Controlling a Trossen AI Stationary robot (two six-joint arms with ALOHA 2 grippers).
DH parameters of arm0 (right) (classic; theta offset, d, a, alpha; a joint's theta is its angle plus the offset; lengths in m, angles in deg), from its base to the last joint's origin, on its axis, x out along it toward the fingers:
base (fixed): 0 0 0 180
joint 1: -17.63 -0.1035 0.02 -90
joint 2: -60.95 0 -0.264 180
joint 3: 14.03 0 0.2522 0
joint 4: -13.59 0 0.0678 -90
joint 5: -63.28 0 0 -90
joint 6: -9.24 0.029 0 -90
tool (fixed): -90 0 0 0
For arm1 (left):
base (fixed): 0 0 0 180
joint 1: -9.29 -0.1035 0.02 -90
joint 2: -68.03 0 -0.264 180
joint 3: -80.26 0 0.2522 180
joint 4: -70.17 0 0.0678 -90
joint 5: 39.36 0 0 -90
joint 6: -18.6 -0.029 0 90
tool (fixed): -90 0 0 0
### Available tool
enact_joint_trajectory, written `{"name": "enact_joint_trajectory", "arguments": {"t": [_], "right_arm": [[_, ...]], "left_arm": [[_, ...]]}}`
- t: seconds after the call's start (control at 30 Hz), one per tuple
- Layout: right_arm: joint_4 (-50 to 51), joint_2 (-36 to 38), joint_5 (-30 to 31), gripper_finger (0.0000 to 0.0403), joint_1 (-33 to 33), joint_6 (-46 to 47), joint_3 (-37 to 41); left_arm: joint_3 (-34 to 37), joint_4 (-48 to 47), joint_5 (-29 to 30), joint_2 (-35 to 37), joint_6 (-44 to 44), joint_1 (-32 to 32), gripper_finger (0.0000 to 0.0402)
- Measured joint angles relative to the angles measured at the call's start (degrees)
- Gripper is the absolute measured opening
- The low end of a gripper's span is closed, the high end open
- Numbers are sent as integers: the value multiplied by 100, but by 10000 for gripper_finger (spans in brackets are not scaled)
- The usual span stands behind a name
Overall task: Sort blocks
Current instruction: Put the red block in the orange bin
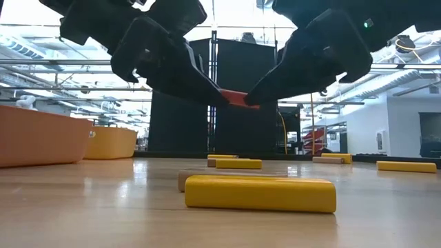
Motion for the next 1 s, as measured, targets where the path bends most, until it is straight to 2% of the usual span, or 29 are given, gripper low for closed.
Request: {"name": "enact_joint_trajectory", "arguments": {"t": [0.07,0.17,0.33,0.47,0.7,0.83,1.0], "right_arm": [[32,116,0,180,0,-73,0],[214,332,2,195,-2,-146,-2],[542,594,8,207,22,-187,-4],[537,579,-18,207,51,-188,-2],[813,512,-38,207,91,-237,-2],[807,509,-32,207,177,-320,-2],[780,509,-36,207,265,-337,-2]], "left_arm": [[0,-212,123,31,1,0,88],[-95,-1078,339,261,139,0,89],[-462,-3439,797,993,1092,26,90],[-786,-5538,1043,1666,2683,89,91],[-820,-8729,877,2643,6173,293,92],[-817,-9675,496,2874,7368,412,92],[-817,-9997,41,2905,8260,442,92]]}}
